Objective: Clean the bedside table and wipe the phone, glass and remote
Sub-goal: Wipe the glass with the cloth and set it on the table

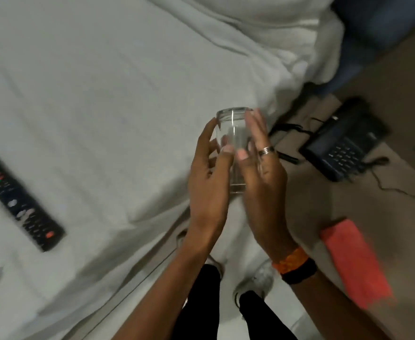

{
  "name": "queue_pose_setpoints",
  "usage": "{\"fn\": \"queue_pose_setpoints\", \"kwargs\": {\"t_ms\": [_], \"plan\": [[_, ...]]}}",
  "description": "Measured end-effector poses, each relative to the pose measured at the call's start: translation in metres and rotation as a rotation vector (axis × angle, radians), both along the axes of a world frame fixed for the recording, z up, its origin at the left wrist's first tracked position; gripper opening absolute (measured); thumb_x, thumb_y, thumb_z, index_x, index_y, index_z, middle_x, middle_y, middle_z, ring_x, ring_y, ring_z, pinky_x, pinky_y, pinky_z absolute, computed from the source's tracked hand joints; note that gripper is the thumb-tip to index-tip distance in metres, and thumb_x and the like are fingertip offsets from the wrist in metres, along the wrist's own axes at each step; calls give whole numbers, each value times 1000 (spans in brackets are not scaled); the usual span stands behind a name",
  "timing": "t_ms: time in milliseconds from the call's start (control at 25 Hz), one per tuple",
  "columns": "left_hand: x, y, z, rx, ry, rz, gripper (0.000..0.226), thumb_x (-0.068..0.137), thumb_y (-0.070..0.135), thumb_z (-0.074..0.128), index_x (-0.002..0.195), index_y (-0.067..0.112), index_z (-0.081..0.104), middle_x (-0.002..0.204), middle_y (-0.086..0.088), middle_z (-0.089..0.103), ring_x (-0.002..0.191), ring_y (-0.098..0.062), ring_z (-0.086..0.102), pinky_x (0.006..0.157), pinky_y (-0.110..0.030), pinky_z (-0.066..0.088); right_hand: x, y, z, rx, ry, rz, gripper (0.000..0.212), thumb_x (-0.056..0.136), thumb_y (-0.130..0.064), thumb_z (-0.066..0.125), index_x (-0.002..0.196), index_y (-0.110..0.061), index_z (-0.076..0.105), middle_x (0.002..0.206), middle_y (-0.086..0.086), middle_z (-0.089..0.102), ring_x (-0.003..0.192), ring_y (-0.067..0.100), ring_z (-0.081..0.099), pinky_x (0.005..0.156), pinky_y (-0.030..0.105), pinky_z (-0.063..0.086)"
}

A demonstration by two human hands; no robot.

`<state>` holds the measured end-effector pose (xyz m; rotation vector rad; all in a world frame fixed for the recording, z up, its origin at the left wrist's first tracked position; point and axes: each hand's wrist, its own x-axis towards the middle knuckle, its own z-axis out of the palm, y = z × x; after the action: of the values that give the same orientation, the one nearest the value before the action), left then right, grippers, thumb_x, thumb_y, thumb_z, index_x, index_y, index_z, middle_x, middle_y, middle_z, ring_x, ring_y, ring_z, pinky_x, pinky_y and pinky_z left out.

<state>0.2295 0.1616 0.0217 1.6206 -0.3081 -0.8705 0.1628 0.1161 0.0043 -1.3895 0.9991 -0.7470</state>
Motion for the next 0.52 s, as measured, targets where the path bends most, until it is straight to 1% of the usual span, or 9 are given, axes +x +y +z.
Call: {"fn": "queue_pose_setpoints", "kwargs": {"t_ms": [80, 160, 200, 240, 320, 360, 400, 480, 520], "plan": [[-47, -27, -21, 21, 124, -176, 40, 103, 30, 54, 143, 27, 49, 124, -3, 70, 107, -18, 72, 90, -39, 61, -62, -12, -12, 8, 23, -96, 52, 97, -10, 53, 148, -21, 50, 161, -11, 41, 148, 7, 39, 118, 42, 41], [-98, -48, -47, 113, 276, -337, 33, 100, 31, 61, 130, 19, 57, 116, -1, 73, 99, -15, 74, 81, -36, 62, -127, -19, -29, 78, 49, -187, 56, 93, -3, 55, 145, -23, 54, 153, -6, 52, 143, 14, 48, 113, 53, 46], [-121, -55, -62, 191, 341, -389, 30, 98, 32, 64, 124, 17, 60, 109, -2, 75, 90, -14, 75, 74, -35, 62, -158, -21, -39, 112, 84, -234, 55, 93, 1, 55, 142, -24, 56, 150, -5, 55, 140, 15, 52, 111, 50, 49], [-146, -60, -77, 265, 391, -435, 31, 96, 33, 66, 121, 16, 61, 106, -4, 75, 83, -15, 76, 68, -34, 61, -192, -21, -50, 109, 153, -296, 52, 93, 5, 55, 137, -23, 60, 148, -4, 57, 137, 14, 54, 110, 40, 50], [-182, -65, -108, 354, 407, -492, 38, 93, 36, 69, 125, 17, 61, 113, -10, 75, 84, -19, 76, 66, -32, 62, -256, -15, -83, -77, 456, -369, 44, 90, 8, 56, 123, -21, 65, 142, 2, 57, 131, 17, 55, 110, 15, 41], [-197, -66, -120, 377, 383, -515, 44, 90, 40, 72, 127, 19, 60, 117, -10, 74, 90, -20, 76, 70, -32, 63, -291, -11, -106, -192, 647, -334, 41, 87, 5, 60, 121, -17, 67, 139, 5, 57, 128, 22, 54, 110, 13, 38], [-207, -65, -130, 393, 358, -538, 55, 83, 49, 74, 128, 21, 59, 120, -9, 72, 97, -21, 74, 77, -34, 63, -320, -5, -129, -297, 820, -222, 39, 84, -2, 64, 121, -16, 68, 139, 7, 57, 126, 26, 54, 111, 22, 41], [-220, -62, -144, 422, 341, -589, 76, 68, 64, 72, 130, 23, 57, 121, -4, 71, 106, -20, 70, 85, -37, 59, -369, 14, -175, -472, 1032, 102, 47, 84, -20, 69, 131, -25, 66, 148, 8, 54, 132, 32, 50, 108, 47, 44], [-222, -60, -150, 433, 343, -598, 76, 69, 63, 69, 131, 21, 57, 119, -4, 72, 106, -19, 70, 83, -35, 57, -386, 20, -192, -528, 1088, 234, 51, 87, -27, 68, 137, -31, 62, 153, 6, 50, 137, 32, 47, 108, 50, 42]]}}
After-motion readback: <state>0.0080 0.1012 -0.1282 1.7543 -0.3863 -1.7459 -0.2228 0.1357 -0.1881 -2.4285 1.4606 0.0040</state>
